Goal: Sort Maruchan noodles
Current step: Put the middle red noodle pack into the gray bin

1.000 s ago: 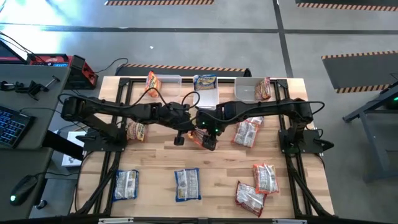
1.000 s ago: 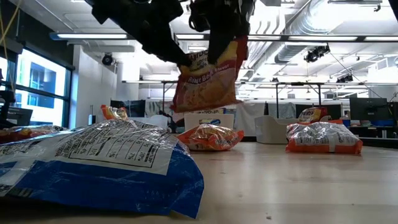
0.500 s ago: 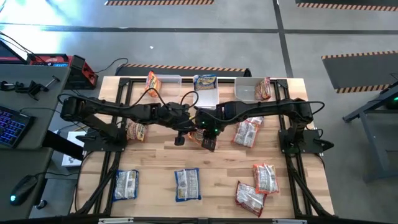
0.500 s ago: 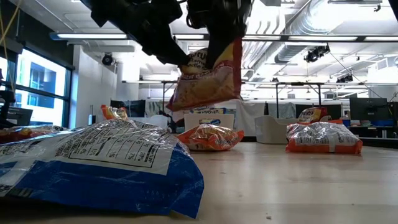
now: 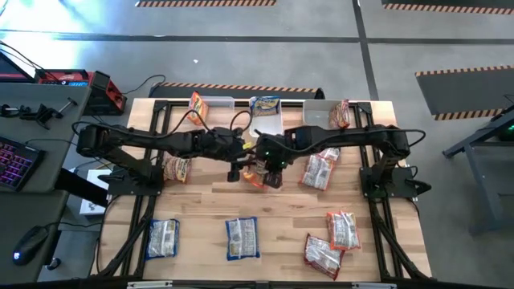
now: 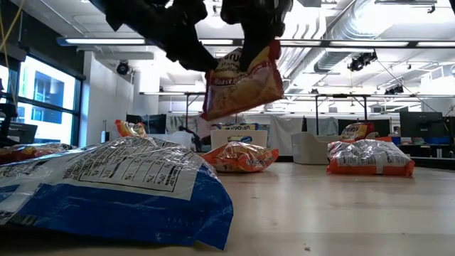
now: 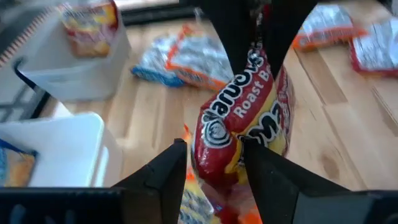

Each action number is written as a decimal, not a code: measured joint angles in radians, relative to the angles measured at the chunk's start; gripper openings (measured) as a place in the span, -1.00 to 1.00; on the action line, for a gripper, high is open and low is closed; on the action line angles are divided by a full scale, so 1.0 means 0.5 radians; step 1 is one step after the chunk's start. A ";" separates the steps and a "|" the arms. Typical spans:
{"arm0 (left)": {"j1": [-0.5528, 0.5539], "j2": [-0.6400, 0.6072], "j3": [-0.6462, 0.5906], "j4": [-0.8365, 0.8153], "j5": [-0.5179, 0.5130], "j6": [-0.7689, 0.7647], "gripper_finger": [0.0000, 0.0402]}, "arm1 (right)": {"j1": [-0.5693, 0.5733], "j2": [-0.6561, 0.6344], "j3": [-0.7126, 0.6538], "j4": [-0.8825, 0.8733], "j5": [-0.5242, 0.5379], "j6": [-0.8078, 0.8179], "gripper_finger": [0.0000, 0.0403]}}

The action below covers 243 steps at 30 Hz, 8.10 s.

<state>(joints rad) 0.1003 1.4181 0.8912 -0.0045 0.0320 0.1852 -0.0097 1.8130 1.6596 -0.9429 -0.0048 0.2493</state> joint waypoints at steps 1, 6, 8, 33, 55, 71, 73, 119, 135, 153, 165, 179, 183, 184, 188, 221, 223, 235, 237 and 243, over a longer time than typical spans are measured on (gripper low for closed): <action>0.011 0.000 -0.039 0.097 0.000 -0.001 -0.24 | -0.007 -0.013 0.000 -0.008 0.006 0.000 -1.00; 0.065 0.000 -0.272 0.552 0.004 -0.076 -0.23 | -0.011 -0.036 0.000 -0.022 0.046 0.001 -1.00; 0.082 0.000 -0.353 0.700 0.007 -0.101 -0.23 | -0.017 -0.036 0.000 -0.021 0.045 0.002 -1.00; 0.256 -0.025 -0.712 1.367 -0.088 -0.243 -0.23 | -0.099 -0.142 0.001 -0.004 0.330 0.060 -1.00; 0.255 -0.025 -0.712 1.343 0.107 -0.205 -0.23 | -0.336 -0.341 -1.142 0.355 -0.024 -0.172 0.04; 0.255 -0.025 -0.712 1.318 0.110 -0.167 -0.23 | -0.849 -0.744 -2.242 2.249 -1.054 0.304 -0.04; 0.255 -0.025 -0.712 1.320 0.110 -0.165 -0.23 | -0.849 -0.716 -2.238 2.241 -1.055 0.298 -0.01; 0.255 -0.024 -0.712 1.312 0.109 -0.100 -0.23 | -0.831 -0.895 -1.325 1.001 -0.899 0.472 -1.00; 0.255 -0.024 -0.709 1.419 0.109 -0.101 -0.23 | -1.678 -0.679 -0.536 -0.615 0.092 0.390 -1.00; 0.255 -0.024 -0.709 1.426 0.109 -0.101 -0.23 | -1.835 -0.230 -0.536 -0.430 0.313 0.337 -1.00; 0.255 -0.024 -0.709 1.425 0.109 -0.101 -0.23 | -1.866 -0.134 -0.536 -0.288 0.348 0.314 -1.00; 0.255 -0.024 -0.709 1.425 0.109 -0.101 -0.23 | -1.835 -0.190 -0.536 -0.287 0.369 0.445 -1.00; 0.255 -0.024 -0.709 1.424 0.109 -0.101 -0.23 | -1.821 -0.248 -0.535 -0.287 0.395 0.505 -1.00; 0.255 -0.024 -0.709 1.424 0.109 -0.101 -0.23 | -1.821 -0.262 -0.535 -0.286 0.404 0.526 -1.00; 0.255 -0.024 -0.709 1.423 0.109 -0.101 -0.23 | -1.821 -0.316 -0.535 -0.282 0.440 0.569 -1.00; 0.255 -0.024 -0.709 1.413 0.109 -0.101 -0.23 | -1.510 -0.312 -0.535 -0.369 1.112 1.191 -1.00; 0.255 -0.024 -0.709 1.412 0.109 -0.101 -0.23 | -1.510 -0.312 -0.535 -0.369 1.117 1.179 -1.00; 0.255 -0.025 -0.709 1.412 0.109 -0.101 -0.23 | -1.553 -0.312 -0.535 -0.381 0.913 0.889 -1.00; 0.255 -0.025 -0.709 1.411 0.109 -0.102 -0.23 | -1.571 -0.312 -0.535 -0.418 0.881 0.879 -1.00; 0.255 -0.025 -0.709 1.411 0.109 -0.102 -0.23 | -1.592 -0.311 -0.535 -0.522 0.775 0.876 -0.74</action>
<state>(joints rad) 0.2276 1.4055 0.5365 0.7010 0.0864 0.1341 -0.8057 1.6573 1.3922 -1.2039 0.3830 0.6875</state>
